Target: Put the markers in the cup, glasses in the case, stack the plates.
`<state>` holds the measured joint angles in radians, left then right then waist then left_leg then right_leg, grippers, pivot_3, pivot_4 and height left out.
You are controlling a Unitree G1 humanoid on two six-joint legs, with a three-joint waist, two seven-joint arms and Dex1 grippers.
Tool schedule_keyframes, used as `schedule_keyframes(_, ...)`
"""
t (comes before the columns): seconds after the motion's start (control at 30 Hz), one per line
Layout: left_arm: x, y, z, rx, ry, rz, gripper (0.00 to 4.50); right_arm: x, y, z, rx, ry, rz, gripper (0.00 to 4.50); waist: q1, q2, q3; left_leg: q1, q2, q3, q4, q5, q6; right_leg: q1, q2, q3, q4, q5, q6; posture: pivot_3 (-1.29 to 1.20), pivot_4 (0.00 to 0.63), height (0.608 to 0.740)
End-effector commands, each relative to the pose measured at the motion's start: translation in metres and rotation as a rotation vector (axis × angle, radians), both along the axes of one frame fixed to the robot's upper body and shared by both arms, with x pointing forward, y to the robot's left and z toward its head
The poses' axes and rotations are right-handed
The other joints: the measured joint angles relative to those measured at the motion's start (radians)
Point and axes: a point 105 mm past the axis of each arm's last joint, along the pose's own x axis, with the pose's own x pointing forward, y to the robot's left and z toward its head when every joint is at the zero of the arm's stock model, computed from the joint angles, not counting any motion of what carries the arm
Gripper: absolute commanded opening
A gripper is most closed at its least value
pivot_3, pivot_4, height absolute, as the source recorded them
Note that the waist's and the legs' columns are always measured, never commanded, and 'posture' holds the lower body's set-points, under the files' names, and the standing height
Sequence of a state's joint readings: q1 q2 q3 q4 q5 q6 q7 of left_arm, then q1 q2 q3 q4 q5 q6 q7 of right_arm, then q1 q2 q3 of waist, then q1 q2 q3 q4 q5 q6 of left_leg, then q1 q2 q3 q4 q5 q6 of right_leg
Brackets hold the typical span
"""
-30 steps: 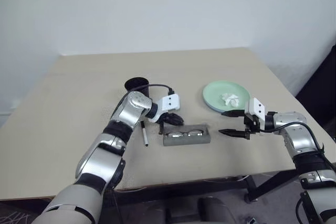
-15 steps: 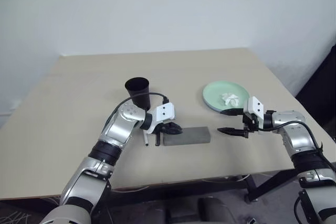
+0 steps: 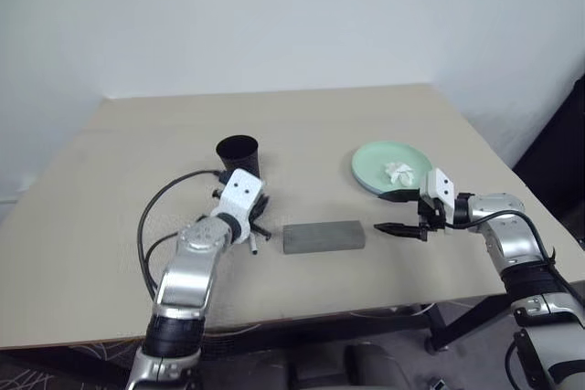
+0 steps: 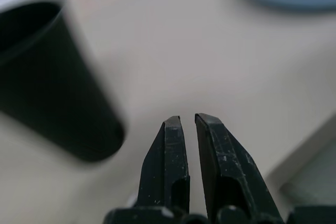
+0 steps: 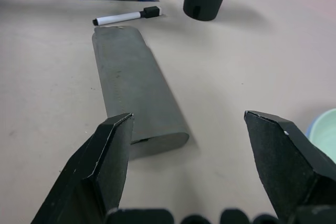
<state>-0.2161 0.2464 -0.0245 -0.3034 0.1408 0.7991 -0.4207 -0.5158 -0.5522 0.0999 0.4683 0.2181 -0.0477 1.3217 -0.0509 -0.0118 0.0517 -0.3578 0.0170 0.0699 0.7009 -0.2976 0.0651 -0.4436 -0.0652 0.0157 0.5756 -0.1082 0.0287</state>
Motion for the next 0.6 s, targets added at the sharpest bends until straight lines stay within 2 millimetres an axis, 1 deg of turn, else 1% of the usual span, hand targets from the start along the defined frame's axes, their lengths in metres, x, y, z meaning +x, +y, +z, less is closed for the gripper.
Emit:
schedule_keyframes(0.03,0.001,0.012,0.011,-0.005,-0.028,0.18,0.34,0.008,0.011,0.017,0.034,-0.056,0.039,3.66,0.0,0.0,0.0,0.0,0.0,0.0,0.0,0.0,0.0,0.0,0.0,0.0,0.0,0.0,0.0,0.0,0.0,0.74)
schedule_keyframes(0.13,0.003,0.022,0.006,-0.029,0.006,0.305,0.34,0.011,0.016,0.016,0.031,-0.056,0.054,3.66,0.0,0.0,0.0,0.0,0.0,0.0,0.0,0.001,0.0,0.0,0.0,0.0,0.0,0.0,0.0,0.0,0.0,0.74)
schedule_keyframes(0.17,0.003,0.023,0.005,-0.025,0.013,0.325,0.62,0.012,0.017,0.016,0.03,-0.057,0.056,3.66,0.0,0.0,0.0,0.0,0.0,0.0,0.0,0.001,-0.001,0.0,0.0,0.0,0.0,0.0,0.0,0.0,0.0,0.74)
schedule_keyframes(0.23,0.005,0.027,0.004,-0.015,0.02,0.365,0.85,0.013,0.019,0.015,0.03,-0.059,0.059,3.66,0.0,-0.001,0.0,0.0,0.0,0.0,0.0,0.001,-0.001,0.0,0.0,0.0,0.0,0.0,0.0,0.0,0.0,0.74)
schedule_keyframes(0.33,0.005,0.03,0.002,0.0,0.025,0.395,1.87,0.013,0.02,0.014,0.03,-0.06,0.062,3.66,0.0,-0.001,0.0,0.0,-0.001,0.0,0.0,0.001,-0.001,0.0,0.0,-0.001,0.0,0.0,0.0,0.0,0.0,0.74)
schedule_keyframes(0.43,0.007,0.029,-0.001,0.006,0.041,0.392,2.85,0.013,0.02,0.013,0.03,-0.06,0.063,3.66,0.0,-0.001,0.0,-0.001,-0.001,0.0,-0.001,0.001,-0.001,0.0,0.0,-0.001,0.0,0.0,0.0,0.0,0.0,0.74)
schedule_keyframes(0.6,0.012,0.021,-0.011,-0.036,0.105,0.375,2.85,0.012,0.019,0.012,0.034,-0.063,0.052,3.66,0.0,-0.001,0.0,-0.001,-0.001,0.0,-0.001,0.001,-0.001,0.0,0.0,-0.001,0.0,0.0,0.0,0.0,0.0,0.74)
